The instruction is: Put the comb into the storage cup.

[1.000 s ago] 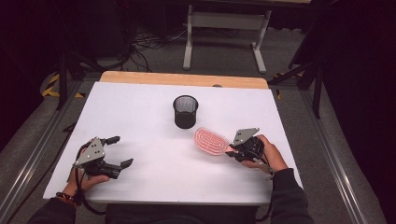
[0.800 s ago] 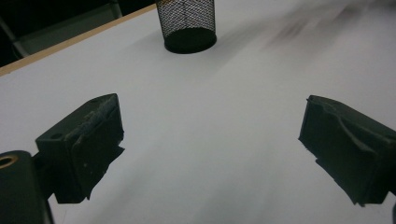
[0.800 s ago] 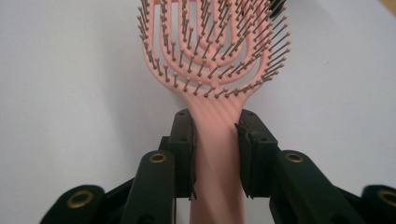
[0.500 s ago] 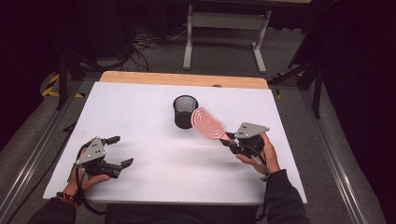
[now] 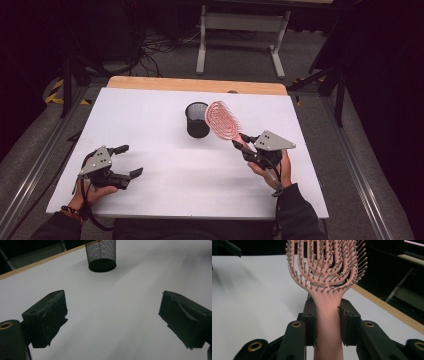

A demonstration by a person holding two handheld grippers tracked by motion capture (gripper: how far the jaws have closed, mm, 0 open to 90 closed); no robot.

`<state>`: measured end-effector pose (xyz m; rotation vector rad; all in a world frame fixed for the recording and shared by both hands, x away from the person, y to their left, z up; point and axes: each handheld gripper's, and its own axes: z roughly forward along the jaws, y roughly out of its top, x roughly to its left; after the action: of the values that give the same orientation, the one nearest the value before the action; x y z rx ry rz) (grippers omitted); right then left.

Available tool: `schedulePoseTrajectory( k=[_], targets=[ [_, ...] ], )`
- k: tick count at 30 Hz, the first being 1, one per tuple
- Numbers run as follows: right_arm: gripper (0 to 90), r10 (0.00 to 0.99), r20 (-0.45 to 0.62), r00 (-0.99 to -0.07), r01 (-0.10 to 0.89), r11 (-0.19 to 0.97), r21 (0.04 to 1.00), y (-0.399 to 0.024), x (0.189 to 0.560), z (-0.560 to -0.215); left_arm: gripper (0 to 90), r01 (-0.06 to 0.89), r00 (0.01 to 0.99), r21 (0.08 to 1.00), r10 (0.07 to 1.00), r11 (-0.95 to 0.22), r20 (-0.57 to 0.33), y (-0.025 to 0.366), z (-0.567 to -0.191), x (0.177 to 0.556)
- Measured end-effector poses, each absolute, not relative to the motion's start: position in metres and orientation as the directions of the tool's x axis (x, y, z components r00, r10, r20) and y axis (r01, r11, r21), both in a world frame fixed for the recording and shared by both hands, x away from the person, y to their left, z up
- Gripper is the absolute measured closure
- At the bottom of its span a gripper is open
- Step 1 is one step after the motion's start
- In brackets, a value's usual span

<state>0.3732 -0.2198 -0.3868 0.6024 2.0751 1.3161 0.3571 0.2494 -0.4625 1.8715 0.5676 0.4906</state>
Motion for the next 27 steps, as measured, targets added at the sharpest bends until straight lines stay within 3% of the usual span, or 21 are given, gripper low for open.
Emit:
schedulePoseTrajectory(
  k=[13,21,27],
  targets=[
    [69.6,0.683,-0.254,-0.685,-0.002,0.347,0.938,-0.203,0.362,-0.384,9.2,0.166,0.807,0.955,0.591,-0.247,0.013,0.239,-0.454,0.364],
    [69.7,0.671,-0.256,-0.696,-0.008,0.349,0.937,-0.182,0.357,-0.391,8.4,0.190,0.814,0.972,0.576,-0.137,-0.078,0.208,-0.429,0.377],
    [69.6,0.659,-0.264,-0.704,-0.026,0.347,0.937,-0.162,0.350,-0.402,13.2,0.159,0.842,0.979,0.535,-0.127,-0.067,0.178,-0.415,0.377]
  ],
)
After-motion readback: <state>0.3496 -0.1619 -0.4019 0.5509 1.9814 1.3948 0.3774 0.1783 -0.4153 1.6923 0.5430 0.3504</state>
